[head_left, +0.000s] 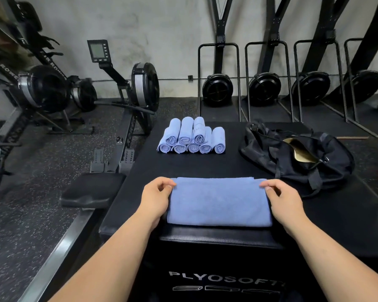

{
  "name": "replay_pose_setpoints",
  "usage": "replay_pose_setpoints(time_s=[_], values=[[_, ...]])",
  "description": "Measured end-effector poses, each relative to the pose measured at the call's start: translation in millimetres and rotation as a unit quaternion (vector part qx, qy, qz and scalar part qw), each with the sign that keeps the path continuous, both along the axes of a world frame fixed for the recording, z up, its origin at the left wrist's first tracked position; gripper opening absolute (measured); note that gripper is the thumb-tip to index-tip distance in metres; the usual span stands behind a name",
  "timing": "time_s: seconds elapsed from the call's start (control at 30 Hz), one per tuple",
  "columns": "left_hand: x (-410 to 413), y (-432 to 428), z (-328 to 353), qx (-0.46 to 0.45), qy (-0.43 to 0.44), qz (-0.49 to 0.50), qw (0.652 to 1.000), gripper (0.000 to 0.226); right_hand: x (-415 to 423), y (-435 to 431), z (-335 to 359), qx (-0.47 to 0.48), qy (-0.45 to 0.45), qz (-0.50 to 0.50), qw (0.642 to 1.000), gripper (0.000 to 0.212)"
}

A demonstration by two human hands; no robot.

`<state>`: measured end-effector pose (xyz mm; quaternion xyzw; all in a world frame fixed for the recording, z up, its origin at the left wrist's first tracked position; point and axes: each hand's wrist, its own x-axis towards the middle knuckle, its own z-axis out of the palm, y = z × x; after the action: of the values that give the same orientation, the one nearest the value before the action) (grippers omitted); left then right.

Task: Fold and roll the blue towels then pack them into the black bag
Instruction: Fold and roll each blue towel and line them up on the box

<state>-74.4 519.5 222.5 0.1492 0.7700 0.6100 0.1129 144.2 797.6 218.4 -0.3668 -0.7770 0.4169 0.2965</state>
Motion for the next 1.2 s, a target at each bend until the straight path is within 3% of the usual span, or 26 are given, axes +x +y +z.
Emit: replay_pose_setpoints(time_s=[0.13,0.3,0.63,0.9,1.03,1.1,1.2], values=[[-26,21,-4,-0.007,-0.030,-0.017,0.999,0.030,-27,18,0,-0.022,-0.024,0.015,0.999,0.035],[-32,29,-31,-0.117,-0.012,-0.085,0.989,0.035,-40,31,-24,-0.028,-0.115,0.043,0.992,0.044],[-43,18,-39,-0.158,-0.001,-0.116,0.980,0.054,-47,35,-21,-0.032,-0.146,0.081,0.985,0.057],[-38,27,-35,-0.242,0.075,-0.134,0.958,0.066,-59,33,-31,0.054,-0.235,0.092,0.966,0.060],[-26,29,-37,-0.228,0.116,-0.101,0.961,0.065,-62,20,-35,0.068,-0.251,0.032,0.965,0.058],[-18,31,-38,-0.217,0.144,-0.069,0.963,0.063,-62,8,-31,0.089,-0.304,-0.012,0.948,0.059],[-6,44,-38,-0.279,0.276,-0.046,0.919,0.057,-68,-8,-24,0.242,-0.357,-0.022,0.902,0.054]])
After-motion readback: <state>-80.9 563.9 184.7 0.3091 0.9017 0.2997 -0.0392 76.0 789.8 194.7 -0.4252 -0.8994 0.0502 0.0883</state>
